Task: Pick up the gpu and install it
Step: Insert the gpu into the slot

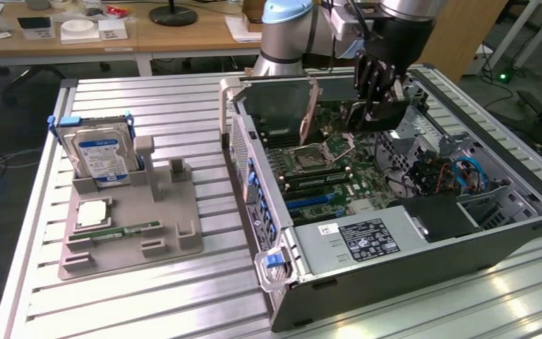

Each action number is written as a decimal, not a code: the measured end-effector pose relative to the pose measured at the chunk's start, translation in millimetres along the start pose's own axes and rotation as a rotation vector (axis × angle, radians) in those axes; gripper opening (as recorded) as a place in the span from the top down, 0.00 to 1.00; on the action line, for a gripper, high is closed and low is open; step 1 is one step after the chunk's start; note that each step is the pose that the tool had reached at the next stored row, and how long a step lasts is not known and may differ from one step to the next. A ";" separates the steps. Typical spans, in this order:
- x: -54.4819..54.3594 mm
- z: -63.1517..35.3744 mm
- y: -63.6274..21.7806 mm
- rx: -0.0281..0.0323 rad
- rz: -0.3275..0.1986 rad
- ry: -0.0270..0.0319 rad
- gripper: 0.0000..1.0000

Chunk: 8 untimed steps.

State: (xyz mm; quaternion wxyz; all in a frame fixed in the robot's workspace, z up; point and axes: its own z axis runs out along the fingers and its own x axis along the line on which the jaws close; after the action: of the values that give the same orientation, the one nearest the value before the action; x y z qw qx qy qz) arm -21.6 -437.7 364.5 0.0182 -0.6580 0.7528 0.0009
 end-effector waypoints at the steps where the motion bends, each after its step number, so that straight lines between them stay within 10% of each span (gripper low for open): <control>1: 0.0 1.0 0.0 -0.0009 0.000 0.0034 0.72; 8: 0.2 4.5 0.1 -0.0031 -0.011 0.0061 0.72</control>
State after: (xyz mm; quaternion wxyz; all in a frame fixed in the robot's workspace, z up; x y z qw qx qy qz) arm -21.6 -437.7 359.9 0.0149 -0.6623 0.7491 0.0000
